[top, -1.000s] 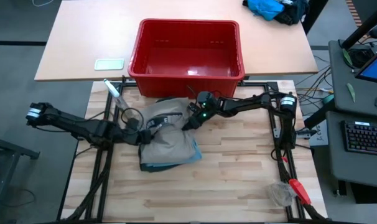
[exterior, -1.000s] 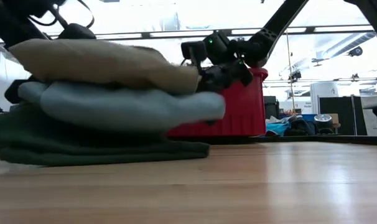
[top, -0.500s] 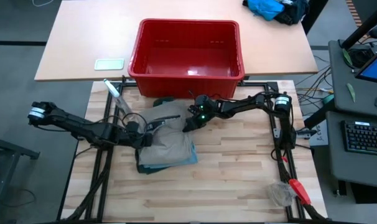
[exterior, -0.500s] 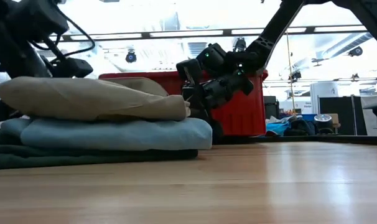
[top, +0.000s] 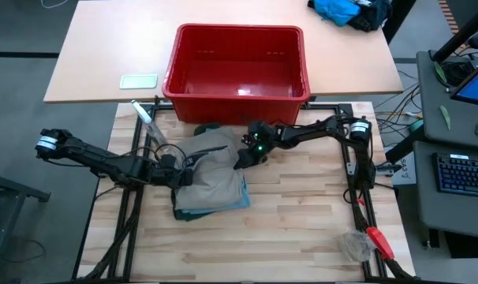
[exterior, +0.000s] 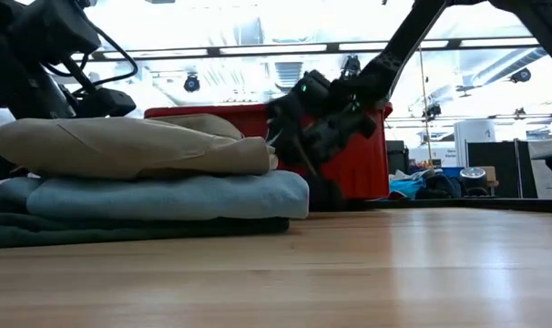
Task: Fold Laundry from Bin
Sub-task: Put the stacked folded clothes into the red bin
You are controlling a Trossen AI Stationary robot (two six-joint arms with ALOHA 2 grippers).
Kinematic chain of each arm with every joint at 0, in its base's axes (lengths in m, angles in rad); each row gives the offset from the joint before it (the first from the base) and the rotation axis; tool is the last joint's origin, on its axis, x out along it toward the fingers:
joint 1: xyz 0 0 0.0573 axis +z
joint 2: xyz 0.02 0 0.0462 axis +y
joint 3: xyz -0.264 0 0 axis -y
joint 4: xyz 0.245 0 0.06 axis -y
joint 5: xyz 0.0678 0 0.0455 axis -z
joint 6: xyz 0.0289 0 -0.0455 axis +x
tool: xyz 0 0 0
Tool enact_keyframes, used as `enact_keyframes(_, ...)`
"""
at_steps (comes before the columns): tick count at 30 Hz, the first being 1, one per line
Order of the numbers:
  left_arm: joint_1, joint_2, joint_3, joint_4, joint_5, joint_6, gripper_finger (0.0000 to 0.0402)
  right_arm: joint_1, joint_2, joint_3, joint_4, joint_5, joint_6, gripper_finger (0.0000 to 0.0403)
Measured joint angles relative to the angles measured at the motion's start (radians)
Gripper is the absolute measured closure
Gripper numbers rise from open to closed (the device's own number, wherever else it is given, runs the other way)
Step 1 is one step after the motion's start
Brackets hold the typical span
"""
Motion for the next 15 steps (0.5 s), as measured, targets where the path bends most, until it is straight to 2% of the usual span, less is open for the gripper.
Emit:
enact_keyframes(5,0.000,0.002,-0.001,0.002,0.002,-0.001,0.0366,0.011,0.087,0.003,0.125,-0.003,0.022,0.0039)
enact_keyframes(9,0.000,0.003,-0.002,0.008,0.004,-0.002,0.0366,0.016,0.137,0.005,0.227,-0.024,0.076,0.0035)
enact_keyframes(15,0.000,0.002,-0.002,0.010,0.005,-0.001,0.0366,0.027,0.158,0.071,0.295,-0.061,0.043,0.0035)
